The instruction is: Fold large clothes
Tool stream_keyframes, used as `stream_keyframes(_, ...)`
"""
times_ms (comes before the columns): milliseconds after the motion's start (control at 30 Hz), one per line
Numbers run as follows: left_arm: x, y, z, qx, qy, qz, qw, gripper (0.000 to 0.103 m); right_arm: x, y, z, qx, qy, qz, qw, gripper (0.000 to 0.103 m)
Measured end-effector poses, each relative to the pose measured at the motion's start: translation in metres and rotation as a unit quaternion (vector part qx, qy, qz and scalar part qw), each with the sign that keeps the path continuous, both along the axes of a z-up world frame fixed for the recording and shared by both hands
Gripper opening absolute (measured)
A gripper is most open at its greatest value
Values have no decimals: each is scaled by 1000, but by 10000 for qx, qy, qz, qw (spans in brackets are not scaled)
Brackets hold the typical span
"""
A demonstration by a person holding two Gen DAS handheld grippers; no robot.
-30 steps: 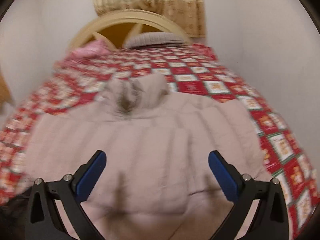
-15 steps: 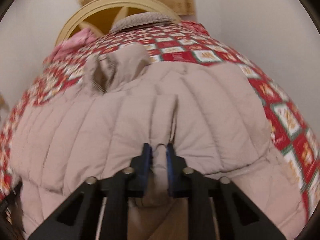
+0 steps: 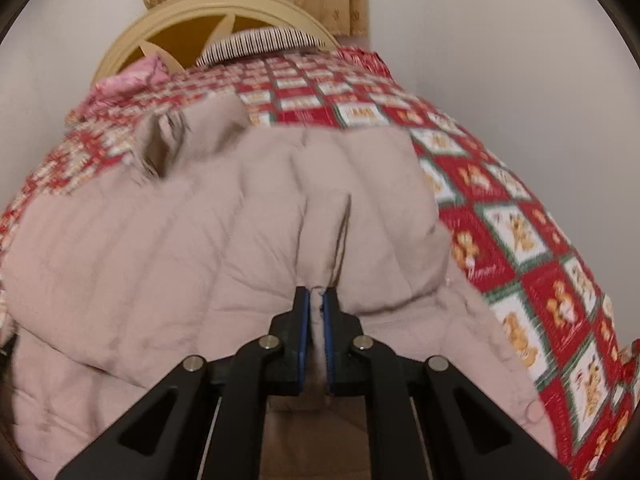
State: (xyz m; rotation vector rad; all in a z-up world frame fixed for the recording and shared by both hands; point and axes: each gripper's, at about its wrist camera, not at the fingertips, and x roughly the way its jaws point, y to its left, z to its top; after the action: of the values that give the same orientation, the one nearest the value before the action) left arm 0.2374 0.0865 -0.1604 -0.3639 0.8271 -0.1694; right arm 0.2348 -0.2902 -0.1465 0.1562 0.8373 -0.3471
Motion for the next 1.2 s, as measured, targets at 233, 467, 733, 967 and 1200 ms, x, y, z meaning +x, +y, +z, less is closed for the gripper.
stream_keyframes(233,-3,-5,5,230,27,6,9997,11,6,7,-12,-416,226,1,9989,14)
stream_keyframes(467,-7,-28,53,1170,-131,-268,9927,11,-5,-8,-8,150,68,-131,9998,76)
stream_keyframes(733,37,-29,90,1330,-509,0,9898,56,-49,-10,43,156,-896,-302,9954,64)
stream_keyframes(967,85,-54,121,1394,-564,-195,9884,68,-4,0,82,587,-930,425,9930,63)
stream_keyframes(1200,130,-73,73,1682,-503,163,9843,68,97,-19,92,1788,-746,289,9806,77)
